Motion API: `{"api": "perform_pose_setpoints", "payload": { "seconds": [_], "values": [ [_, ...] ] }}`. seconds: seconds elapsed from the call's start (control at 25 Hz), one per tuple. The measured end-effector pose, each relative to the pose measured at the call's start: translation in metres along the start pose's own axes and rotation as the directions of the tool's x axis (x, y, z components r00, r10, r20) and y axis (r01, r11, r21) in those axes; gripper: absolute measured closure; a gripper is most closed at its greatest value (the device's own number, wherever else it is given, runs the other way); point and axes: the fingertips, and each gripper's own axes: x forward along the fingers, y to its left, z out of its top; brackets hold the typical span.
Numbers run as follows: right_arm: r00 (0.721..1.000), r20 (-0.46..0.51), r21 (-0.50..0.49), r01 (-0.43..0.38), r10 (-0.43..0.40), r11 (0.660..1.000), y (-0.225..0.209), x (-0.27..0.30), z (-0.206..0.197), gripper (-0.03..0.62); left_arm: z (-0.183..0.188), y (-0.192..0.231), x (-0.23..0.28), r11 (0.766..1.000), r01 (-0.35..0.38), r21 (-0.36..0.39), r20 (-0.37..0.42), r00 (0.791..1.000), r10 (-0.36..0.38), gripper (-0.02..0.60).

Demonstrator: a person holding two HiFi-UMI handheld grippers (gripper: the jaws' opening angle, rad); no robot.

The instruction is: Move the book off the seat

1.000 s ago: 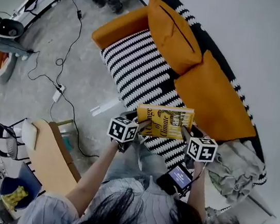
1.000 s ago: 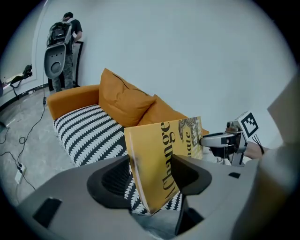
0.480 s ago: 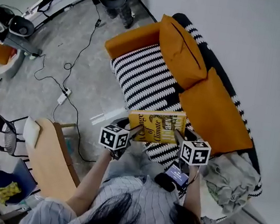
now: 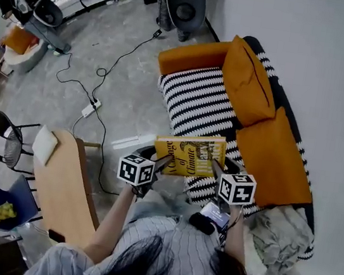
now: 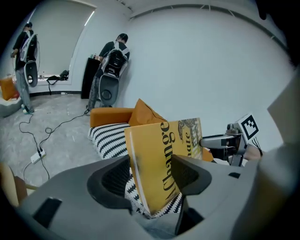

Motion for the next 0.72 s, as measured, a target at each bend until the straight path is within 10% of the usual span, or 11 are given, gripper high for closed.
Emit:
{"api": "perform_pose_setpoints", "payload": {
  "seconds": [0.72],
  "values": [
    [0.983, -0.067, -0.230, -0.184, 0.173, 0.956, 0.238, 0.102, 0.050, 0.413, -0.018, 0.179, -0.187, 0.973, -0.160, -0.165, 0.163, 0.969, 0.187, 0.298]
  ]
}}
